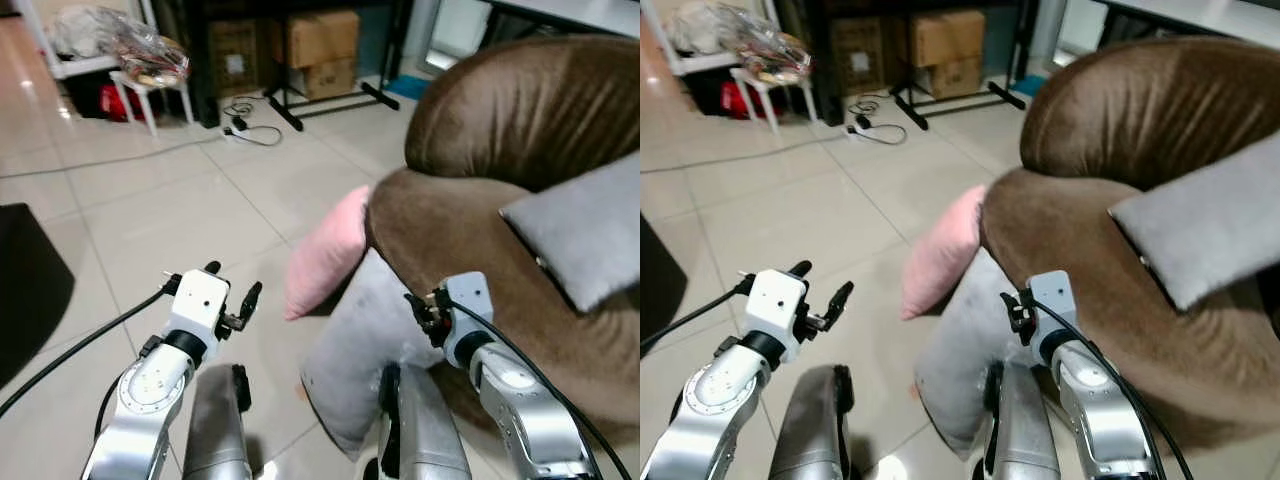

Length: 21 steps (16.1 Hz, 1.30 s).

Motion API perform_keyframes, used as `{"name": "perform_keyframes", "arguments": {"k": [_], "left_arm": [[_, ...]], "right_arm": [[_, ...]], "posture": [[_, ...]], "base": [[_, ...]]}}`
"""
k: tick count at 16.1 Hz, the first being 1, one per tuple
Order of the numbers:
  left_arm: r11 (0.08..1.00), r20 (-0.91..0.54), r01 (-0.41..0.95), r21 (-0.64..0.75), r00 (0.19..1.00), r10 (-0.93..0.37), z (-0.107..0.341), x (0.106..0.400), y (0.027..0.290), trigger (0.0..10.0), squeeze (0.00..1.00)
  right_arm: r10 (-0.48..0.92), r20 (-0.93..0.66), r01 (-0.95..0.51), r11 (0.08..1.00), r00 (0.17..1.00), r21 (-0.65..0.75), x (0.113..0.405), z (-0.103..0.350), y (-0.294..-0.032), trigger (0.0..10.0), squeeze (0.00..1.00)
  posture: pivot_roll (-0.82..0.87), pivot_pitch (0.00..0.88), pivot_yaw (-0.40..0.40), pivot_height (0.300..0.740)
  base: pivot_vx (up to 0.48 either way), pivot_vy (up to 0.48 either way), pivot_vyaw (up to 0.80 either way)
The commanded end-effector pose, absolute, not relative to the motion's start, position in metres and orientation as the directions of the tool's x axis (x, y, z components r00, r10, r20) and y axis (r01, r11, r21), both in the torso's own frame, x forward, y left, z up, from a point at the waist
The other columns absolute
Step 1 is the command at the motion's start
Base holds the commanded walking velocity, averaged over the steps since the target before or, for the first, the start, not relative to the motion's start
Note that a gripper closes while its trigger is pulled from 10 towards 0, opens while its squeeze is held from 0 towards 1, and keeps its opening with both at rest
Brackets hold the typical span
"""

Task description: Move the pillow to the sofa from floor

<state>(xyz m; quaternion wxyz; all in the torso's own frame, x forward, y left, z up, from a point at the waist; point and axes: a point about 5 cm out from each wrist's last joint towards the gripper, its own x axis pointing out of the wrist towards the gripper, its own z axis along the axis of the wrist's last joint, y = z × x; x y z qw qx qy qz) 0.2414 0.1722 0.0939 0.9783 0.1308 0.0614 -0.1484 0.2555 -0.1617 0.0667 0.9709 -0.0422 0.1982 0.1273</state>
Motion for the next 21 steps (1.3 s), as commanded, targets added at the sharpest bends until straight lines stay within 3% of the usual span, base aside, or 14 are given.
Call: {"name": "perform_keyframes", "arguments": {"k": [1, 5, 6, 11, 17, 18, 21], "left_arm": [[0.914, -0.143, 0.324, 0.244, 0.944, -0.296, 0.097, 0.244, 0.168, 10.0, 0.0], [0.912, -0.147, 0.331, 0.243, 0.942, -0.302, 0.096, 0.244, 0.167, 10.0, 0.0], [0.908, -0.152, 0.342, 0.242, 0.938, -0.312, 0.096, 0.245, 0.166, 10.0, 0.0], [0.873, -0.181, 0.429, 0.234, 0.901, -0.394, 0.094, 0.246, 0.161, 10.0, 0.0], [0.748, -0.242, 0.645, 0.156, 0.759, -0.604, 0.084, 0.248, 0.143, 10.0, 0.0], [0.722, -0.277, 0.677, 0.142, 0.728, -0.627, 0.08, 0.246, 0.142, 10.0, 0.0], [0.711, -0.295, 0.692, 0.122, 0.71, -0.64, 0.077, 0.244, 0.142, 10.0, 0.0]], "right_arm": [[0.244, -0.386, -0.278, 0.96, 0.89, -0.033, 0.259, 0.069, -0.162, 10.0, 0.0], [0.279, -0.384, -0.305, 0.952, 0.88, -0.007, 0.264, 0.066, -0.156, 10.0, 0.0], [0.331, -0.373, -0.333, 0.941, 0.867, 0.061, 0.27, 0.065, -0.148, 10.0, 1.0], [0.307, -0.345, -0.319, 0.947, 0.887, 0.023, 0.292, 0.061, -0.146, 10.0, 1.0], [0.181, -0.483, -0.253, 0.964, 0.857, -0.086, 0.319, 0.038, -0.139, 10.0, 1.0], [0.169, -0.552, -0.274, 0.955, 0.817, -0.113, 0.319, 0.027, -0.133, 10.0, 0.0], [0.131, -0.606, -0.255, 0.959, 0.785, -0.123, 0.316, 0.015, -0.131, 10.0, 0.0]], "posture": [[0.0, 0.0, -0.039, 0.454], [0.01, 0.0, -0.039, 0.429], [0.01, 0.0, -0.039, 0.429], [0.02, 0.0, -0.035, 0.429], [0.04, 0.0, -0.031, 0.429], [0.04, 0.0, -0.036, 0.429], [0.06, 0.0, -0.042, 0.429]], "base": [[0.0, 0.0, 0.0], [0.0, 0.0, 0.0], [0.0, 0.0, 0.0], [0.0, 0.0, 0.0], [0.0, 0.0, 0.0], [0.0, 0.0, 0.0], [0.0, 0.0, 0.0]]}}
